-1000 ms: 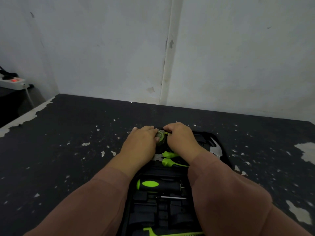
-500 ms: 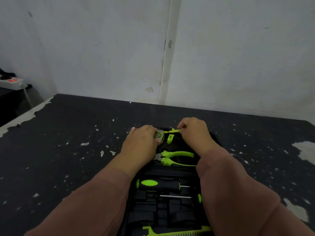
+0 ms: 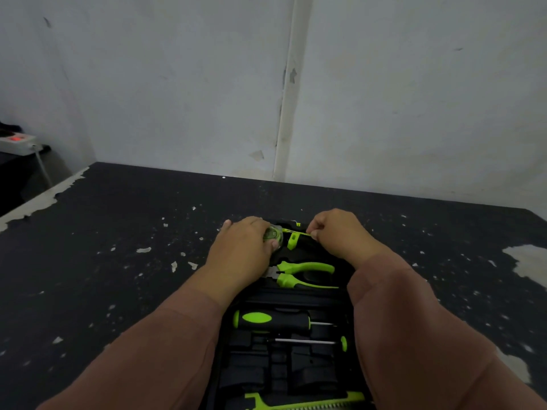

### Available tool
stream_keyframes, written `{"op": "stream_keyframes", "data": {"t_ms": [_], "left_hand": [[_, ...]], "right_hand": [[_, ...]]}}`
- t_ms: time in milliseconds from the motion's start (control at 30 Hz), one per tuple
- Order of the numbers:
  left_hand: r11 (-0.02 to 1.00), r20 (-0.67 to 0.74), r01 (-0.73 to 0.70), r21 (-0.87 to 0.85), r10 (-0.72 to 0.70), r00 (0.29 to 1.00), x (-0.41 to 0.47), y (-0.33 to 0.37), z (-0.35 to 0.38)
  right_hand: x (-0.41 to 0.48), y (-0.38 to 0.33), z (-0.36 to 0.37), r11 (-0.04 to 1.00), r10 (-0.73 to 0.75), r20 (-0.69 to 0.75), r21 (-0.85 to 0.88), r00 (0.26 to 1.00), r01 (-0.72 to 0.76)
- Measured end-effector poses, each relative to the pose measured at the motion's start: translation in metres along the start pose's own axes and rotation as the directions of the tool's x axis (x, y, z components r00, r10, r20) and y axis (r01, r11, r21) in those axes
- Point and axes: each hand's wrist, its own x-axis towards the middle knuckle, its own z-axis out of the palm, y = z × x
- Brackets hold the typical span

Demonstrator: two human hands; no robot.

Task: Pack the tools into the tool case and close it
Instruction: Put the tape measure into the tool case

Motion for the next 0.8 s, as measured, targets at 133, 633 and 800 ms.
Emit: {"op": "stream_keyframes", "data": {"t_ms": [133,633,800], "left_hand": [[1.0,0.0,0.004,-0.017,-0.004,1.0,0.0,-0.001,0.002],[0.999,-0.005,0.007,-0.037,-0.007,1.0,0.0,-0.002,0.003],[0.999,0.002,0.016,-0.05,-0.016,1.0,0.002,-0.004,0.003]], "right_hand": [[0.001,0.002,0.003,1.0,0.005,-0.038,-0.011,0.999,-0.005],[0.002,0.002,-0.002,0.994,0.057,-0.004,-0.095,0.998,-0.057],[-0.001,-0.002,-0.009,0.987,0.08,0.034,-0.144,0.996,-0.075]]}}
